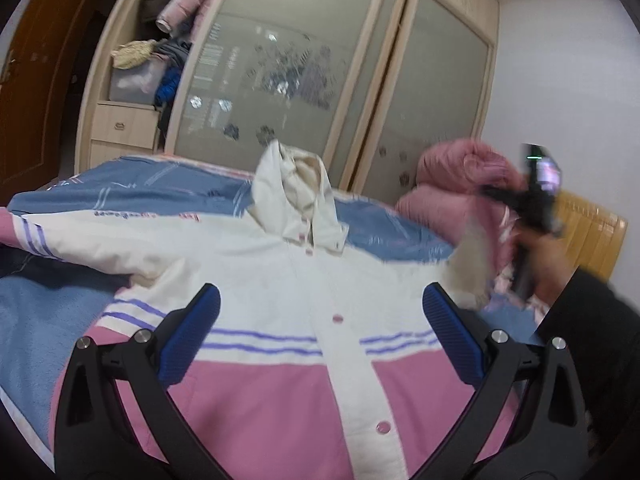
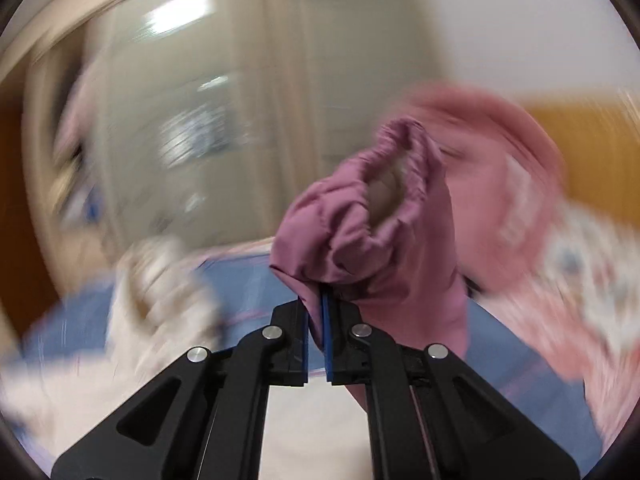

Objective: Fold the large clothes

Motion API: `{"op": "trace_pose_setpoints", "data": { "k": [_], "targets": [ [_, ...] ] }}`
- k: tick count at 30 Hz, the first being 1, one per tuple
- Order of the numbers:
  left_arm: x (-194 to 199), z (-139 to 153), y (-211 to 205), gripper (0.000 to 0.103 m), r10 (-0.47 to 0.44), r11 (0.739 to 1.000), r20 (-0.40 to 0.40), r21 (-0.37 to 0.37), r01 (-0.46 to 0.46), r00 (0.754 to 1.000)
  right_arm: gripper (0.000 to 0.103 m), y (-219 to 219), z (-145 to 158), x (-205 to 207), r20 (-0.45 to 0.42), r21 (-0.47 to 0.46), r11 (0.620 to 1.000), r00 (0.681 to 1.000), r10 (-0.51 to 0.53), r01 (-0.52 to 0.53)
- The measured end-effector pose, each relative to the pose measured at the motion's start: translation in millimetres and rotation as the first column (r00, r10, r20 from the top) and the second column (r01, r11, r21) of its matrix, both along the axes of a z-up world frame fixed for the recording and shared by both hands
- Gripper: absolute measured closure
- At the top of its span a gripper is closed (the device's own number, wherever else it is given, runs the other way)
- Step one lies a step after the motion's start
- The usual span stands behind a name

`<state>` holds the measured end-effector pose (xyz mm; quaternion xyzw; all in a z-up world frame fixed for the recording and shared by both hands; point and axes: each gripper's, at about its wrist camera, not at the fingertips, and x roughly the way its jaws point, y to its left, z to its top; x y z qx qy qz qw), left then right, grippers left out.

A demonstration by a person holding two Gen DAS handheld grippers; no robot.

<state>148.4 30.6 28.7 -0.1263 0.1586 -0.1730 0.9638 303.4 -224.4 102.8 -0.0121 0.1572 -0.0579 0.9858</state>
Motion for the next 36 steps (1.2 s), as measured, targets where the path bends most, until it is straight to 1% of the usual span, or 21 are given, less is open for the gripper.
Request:
{"op": "trace_pose_setpoints", "data": {
  "k": [2,4,5,6,7,8,9,11,12,13,14,15,17,18,20,21,24,27,29,32,36],
  "targets": [
    [-6,6,5,0.002,0.009,1.000,0.019,-0.019,-0.009,1.000,0.098,80,-27,15,-0.078,-0.101,0.989,0.992,0.101,-0.109],
    [-11,13,8,0.002,0.018,1.000,0.031,-0.010,-0.018,0.999,0.096,133,-58,26,-0.163,-0.160,0.967,0.972,0.171,-0.197],
    [-12,15,9,0.002,0.024,1.000,0.033,-0.002,-0.023,0.999,0.089,155,-76,33,-0.233,-0.158,0.954,0.949,0.213,-0.253],
    [-13,17,12,0.002,0.029,1.000,0.031,0.001,-0.030,0.999,0.085,175,-98,42,-0.319,-0.132,0.944,0.915,0.249,-0.303],
    [-14,19,14,0.002,0.032,1.000,0.027,-0.002,-0.031,0.999,0.063,189,-116,47,-0.385,-0.112,0.936,0.883,0.269,-0.334],
    [-14,21,16,0.002,0.030,1.000,0.018,-0.010,-0.029,0.999,0.028,200,-135,52,-0.463,-0.076,0.930,0.839,0.286,-0.359],
    [-15,23,18,0.002,0.029,1.000,0.011,-0.011,-0.029,1.000,0.021,202,-140,50,-0.473,-0.035,0.932,0.828,0.303,-0.361],
    [-16,26,21,0.002,0.033,0.999,0.003,-0.011,-0.033,0.999,0.020,195,-131,31,-0.426,0.095,0.921,0.821,0.380,-0.377],
    [-17,27,23,0.002,0.035,0.999,0.002,-0.011,-0.035,0.999,0.020,189,-121,16,-0.373,0.146,0.908,0.828,0.418,-0.393],
    [-19,29,25,0.002,0.037,0.999,0.002,-0.012,-0.037,0.999,0.015,185,-111,-1,-0.322,0.182,0.898,0.839,0.438,-0.400],
    [-20,32,28,0.002,0.042,0.999,0.001,-0.014,-0.042,0.999,0.007,182,-103,-17,-0.277,0.203,0.894,0.853,0.443,-0.399],
    [-21,33,30,0.002,0.048,0.999,0.001,-0.014,-0.048,0.999,0.003,171,-92,-42,-0.216,0.221,0.896,0.876,0.430,-0.385],
    [-25,36,35,0.002,0.069,0.998,-0.010,-0.009,-0.069,0.998,0.001,148,-78,-93,-0.138,0.217,0.920,0.923,0.360,-0.327],
    [-27,38,36,0.002,0.080,0.997,-0.025,-0.004,-0.080,0.996,0.001,134,-74,-109,-0.118,0.204,0.936,0.942,0.313,-0.286],
    [-31,39,40,0.002,0.094,0.996,-0.048,0.004,-0.094,0.994,0.001,116,-66,-162,-0.063,0.161,0.970,0.979,0.194,-0.182],
    [-34,40,42,0.002,0.104,0.995,-0.051,0.010,-0.104,0.993,0.001,112,-59,-178,-0.045,0.136,0.980,0.988,0.151,-0.144],
    [-45,36,41,0.002,0.148,0.987,-0.049,0.063,-0.145,0.988,0.001,108,-61,-229,0.005,0.063,0.996,0.998,0.060,-0.060],
    [-56,24,39,0.002,0.174,0.980,-0.064,0.109,-0.167,0.983,0.001,108,-66,-254,-0.005,0.017,1.000,1.000,0.021,-0.021],
    [-65,15,37,0.002,0.190,0.973,-0.068,0.143,-0.179,0.980,0.001,104,-68,-265,-0.041,0.027,1.000,0.999,0.006,-0.005],
    [-89,0,29,0.002,0.241,0.949,-0.031,0.215,-0.229,0.970,0.001,95,-71,-278,-0.051,0.044,0.999,0.999,0.002,0.001],
    [-113,-9,21,0.002,0.260,0.934,0.012,0.250,-0.255,0.965,0.001,95,-81,-297,-0.086,0.050,0.998,0.995,0.042,-0.038]
  ]
}}
